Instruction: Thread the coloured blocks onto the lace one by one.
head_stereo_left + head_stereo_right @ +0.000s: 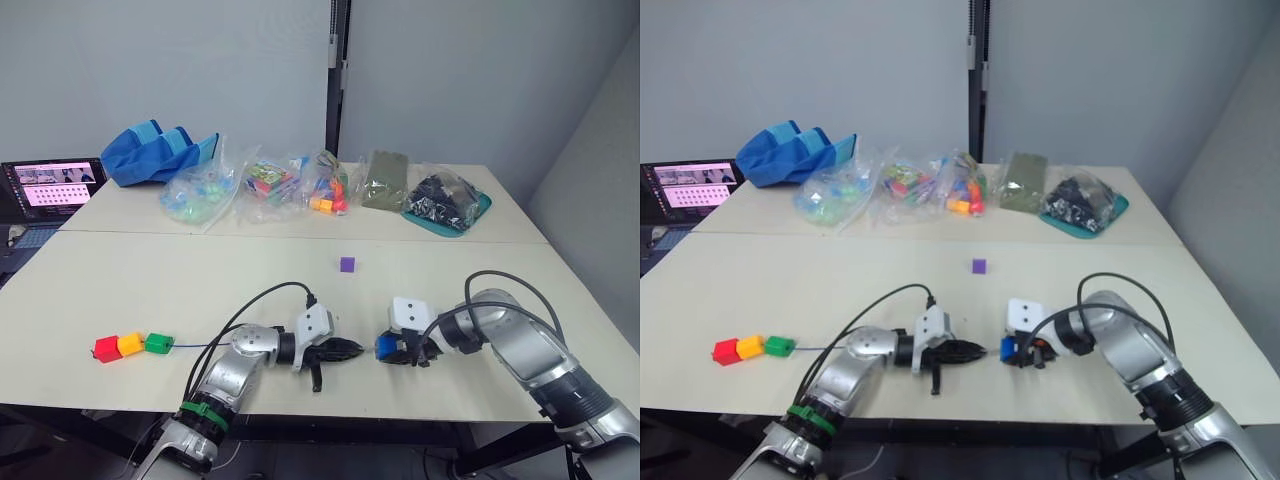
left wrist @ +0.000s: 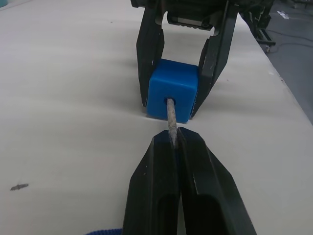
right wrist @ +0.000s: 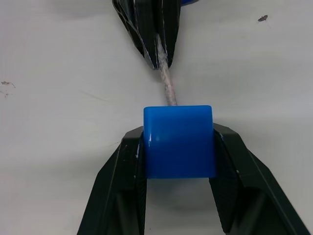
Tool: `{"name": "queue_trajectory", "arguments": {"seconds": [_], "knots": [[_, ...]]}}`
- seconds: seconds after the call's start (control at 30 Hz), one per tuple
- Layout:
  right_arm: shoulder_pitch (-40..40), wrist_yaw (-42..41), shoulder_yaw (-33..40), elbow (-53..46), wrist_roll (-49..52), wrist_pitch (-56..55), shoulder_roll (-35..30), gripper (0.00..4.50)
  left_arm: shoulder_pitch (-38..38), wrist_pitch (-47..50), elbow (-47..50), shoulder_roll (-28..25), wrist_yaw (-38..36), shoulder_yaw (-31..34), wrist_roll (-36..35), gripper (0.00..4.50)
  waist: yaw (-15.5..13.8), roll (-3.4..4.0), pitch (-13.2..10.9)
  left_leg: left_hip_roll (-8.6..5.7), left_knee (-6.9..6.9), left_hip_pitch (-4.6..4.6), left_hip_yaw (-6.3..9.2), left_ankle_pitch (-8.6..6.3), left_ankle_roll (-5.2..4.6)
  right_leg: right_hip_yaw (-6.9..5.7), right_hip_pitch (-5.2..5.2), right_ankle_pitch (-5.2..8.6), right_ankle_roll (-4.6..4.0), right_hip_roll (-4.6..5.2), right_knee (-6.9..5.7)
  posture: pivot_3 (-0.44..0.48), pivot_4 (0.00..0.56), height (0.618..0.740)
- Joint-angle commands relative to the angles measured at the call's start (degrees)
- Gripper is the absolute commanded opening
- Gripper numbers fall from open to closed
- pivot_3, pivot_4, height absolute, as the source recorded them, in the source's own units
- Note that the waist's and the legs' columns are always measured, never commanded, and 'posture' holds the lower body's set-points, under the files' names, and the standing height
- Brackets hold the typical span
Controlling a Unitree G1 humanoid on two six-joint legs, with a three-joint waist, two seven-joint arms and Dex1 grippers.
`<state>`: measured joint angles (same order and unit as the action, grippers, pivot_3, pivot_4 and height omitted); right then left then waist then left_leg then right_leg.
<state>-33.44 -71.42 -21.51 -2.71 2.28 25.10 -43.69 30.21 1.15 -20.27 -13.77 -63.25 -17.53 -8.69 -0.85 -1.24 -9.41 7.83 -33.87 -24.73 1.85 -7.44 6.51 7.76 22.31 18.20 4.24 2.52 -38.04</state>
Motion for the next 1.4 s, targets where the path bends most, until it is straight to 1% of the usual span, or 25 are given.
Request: {"name": "queue_trajectory", "arguments": {"seconds": [0.03, 0.07, 0.13, 0.17, 0.27, 0.33, 0.47, 0.57, 0.67, 0.8, 0.83, 0.87, 1.03, 1.17, 1.3, 1.33, 1.37, 1.4], "knots": [[-1.11, -0.67, -0.31, -0.53, -0.27, -1.06, 0.54, 1.19, 3.25, -3.83, -3.88, 2.05, 2.06, -1.4, 3.15, 0.0, -0.04, 0.0, 0.0, 0.0, 0.0, 0.0, 0.0, 0.0, 0.0, 0.0, 0.0, 0.0, 0.0, 0.0, 0.0, 0.0, 0.15, 0.717], [-1.22, -0.69, -0.42, -0.26, -0.49, -1.11, 0.64, 1.19, 4.36, -3.28, -4.87, 2.82, 1.98, -1.36, 3.1, 0.0, -0.03, 0.0, 0.0, 0.0, 0.0, 0.0, 0.0, 0.0, 0.0, 0.0, 0.0, 0.0, 0.0, 0.0, 0.0, 0.0, 0.15, 0.717], [-1.46, -0.58, -0.44, 0.28, -0.88, -1.39, 0.93, 1.19, 5.81, -1.79, -6.1, 3.49, 1.36, -1.17, 2.73, 0.74, 0.07, 0.0, 0.0, -0.01, -0.01, 0.0, 0.0, 0.0, 0.0, 0.0, 0.0, -0.01, 0.01, 0.0, 0.0, 0.0, 0.15, 0.717], [-1.62, -0.54, -0.35, 0.5, -0.95, -1.39, 1.12, 1.19, 6.31, -1.56, -6.58, 3.14, 1.04, -1.44, 3.26, 0.93, 0.13, 0.0, 0.0, -0.01, 0.0, 0.0, 0.0, 0.0, 0.0, 0.0, 0.0, -0.01, 0.01, 0.0, 0.0, 0.0, 0.15, 0.717], [-1.88, -0.63, -0.22, 0.78, -1.1, -1.26, 1.47, 1.19, 7.04, -3.32, -7.08, 0.49, 1.45, -2.32, 6.38, 1.95, 0.24, 0.0, 0.0, -0.01, 0.03, 0.0, 0.0, 0.0, 0.0, 0.0, 0.01, 0.0, 0.01, 0.0, 0.0, 0.0, 0.15, 0.717], [-1.87, -0.68, -0.18, 0.95, -1.25, -1.35, 1.54, 1.19, 6.64, -2.32, -5.01, -1.18, -0.23, -2.09, 5.79, 2.63, 0.42, 0.01, 0.0, 0.0, 0.03, 0.01, 0.0, 0.0, 0.0, 0.0, 0.01, -0.01, 0.0, -0.01, 0.0, 0.0, 0.15, 0.717], [-1.77, -0.63, -0.09, 1.61, -1.6, -1.84, 1.44, 1.19, 6.18, -0.35, -1.58, -4.43, -1.37, -1.27, 5.52, 2.64, 0.57, 0.01, 0.0, 0.0, 0.06, 0.02, 0.0, 0.0, 0.0, 0.0, 0.03, 0.0, 0.0, -0.02, -0.02, 0.0, 0.15, 0.717], [-1.8, -0.58, -0.06, 1.97, -1.73, -2.16, 1.53, 1.19, 5.88, 0.34, -1.29, -5.41, -1.29, -0.27, 4.47, 2.64, 0.44, 0.01, 0.0, 0.0, 0.05, 0.02, 0.0, 0.0, 0.0, 0.0, 0.01, 0.0, 0.0, -0.01, -0.02, 0.0, 0.15, 0.717], [-2.0, -0.43, -0.09, 2.22, -1.93, -2.27, 1.81, 1.19, 5.42, -0.17, -2.93, -6.34, -2.51, 0.0, 4.06, 1.83, 0.47, 0.01, 0.0, 0.0, 0.03, 0.02, 0.0, 0.0, 0.0, 0.0, 0.01, 0.0, 0.0, -0.01, -0.02, 0.0, 0.15, 0.717], [-2.42, -0.27, 0.07, 2.28, -1.98, -2.2, 2.17, 1.19, 4.86, 0.16, -2.4, -5.53, -4.46, -0.04, 2.08, 0.47, 0.6, 0.01, 0.0, 0.0, 0.04, 0.02, 0.0, 0.0, 0.0, 0.0, 0.02, 0.0, 0.0, -0.01, -0.03, 0.0, 0.15, 0.717], [-2.43, -0.24, 0.11, 2.32, -2.03, -2.26, 2.16, 1.19, 4.84, 0.12, -2.31, -5.11, -4.71, -0.19, 1.89, 0.19, 0.59, 0.01, 0.0, 0.0, 0.04, 0.02, 0.0, 0.0, 0.0, 0.0, 0.02, 0.0, 0.0, -0.01, -0.03, 0.0, 0.15, 0.717], [-2.42, -0.23, 0.15, 2.35, -2.07, -2.32, 2.15, 1.19, 4.89, 0.15, -2.3, -4.64, -4.82, -0.3, 1.66, 0.01, 0.57, 0.01, 0.0, 0.0, 0.04, 0.02, 0.0, 0.0, 0.0, 0.0, 0.02, 0.0, 0.0, -0.01, -0.03, 0.0, 0.15, 0.717], [-2.33, -0.11, 0.21, 2.32, -2.19, -2.36, 2.09, 1.19, 5.94, 1.5, -2.9, -0.8, -3.99, 0.81, -0.44, 0.0, 0.41, 0.01, 0.0, 0.0, 0.02, 0.01, 0.0, 0.0, 0.0, 0.0, 0.01, 0.0, 0.0, -0.01, -0.03, 0.0, 0.15, 0.717], [-2.11, 0.03, 0.11, 2.02, -2.18, -2.03, 2.21, 1.19, 7.04, 1.98, -4.39, 1.5, -3.64, -0.43, 0.86, 0.0, 0.53, 0.01, 0.0, 0.0, 0.02, 0.02, 0.0, 0.0, 0.0, 0.0, 0.01, 0.0, 0.0, -0.01, -0.03, 0.0, 0.15, 0.717], [-2.02, 0.02, 0.21, 1.72, -2.15, -1.77, 2.12, 1.19, 8.48, 2.86, -6.25, 2.31, -2.45, -0.27, 1.73, 0.0, 0.44, 0.0, 0.0, 0.0, 0.02, 0.01, 0.01, 0.01, 0.0, 0.0, 0.01, 0.0, 0.01, -0.01, -0.03, 0.0, 0.15, 0.717], [-2.01, -0.23, 0.35, 1.48, -1.81, -0.93, 2.05, 1.19, 8.67, 4.11, -6.09, 2.28, -2.49, 0.15, 1.27, 0.27, 0.45, 0.01, 0.0, 0.0, 0.01, 0.01, 0.01, 0.0, 0.0, 0.0, 0.01, 0.0, 0.0, -0.01, -0.03, 0.0, 0.15, 0.717], [-2.0, -0.29, 0.56, 1.3, -1.53, -0.45, 2.07, 1.69, 8.77, 5.49, -5.89, 2.1, -2.66, 0.74, 0.6, 0.6, 0.44, 0.01, 0.0, 0.0, 0.01, 0.01, 0.01, 0.0, 0.0, 0.0, 0.01, 0.0, 0.0, -0.01, -0.03, 0.0, 0.15, 0.717], [-2.0, -0.31, 0.69, 1.17, -1.34, -0.13, 2.09, 2.29, 8.8, 6.39, -5.69, 1.95, -2.76, 1.11, 0.17, 0.91, 0.41, 0.01, 0.0, 0.0, 0.02, 0.01, 0.01, 0.0, 0.0, 0.0, 0.01, 0.0, 0.0, -0.01, -0.03, 0.0, 0.15, 0.717]]}}
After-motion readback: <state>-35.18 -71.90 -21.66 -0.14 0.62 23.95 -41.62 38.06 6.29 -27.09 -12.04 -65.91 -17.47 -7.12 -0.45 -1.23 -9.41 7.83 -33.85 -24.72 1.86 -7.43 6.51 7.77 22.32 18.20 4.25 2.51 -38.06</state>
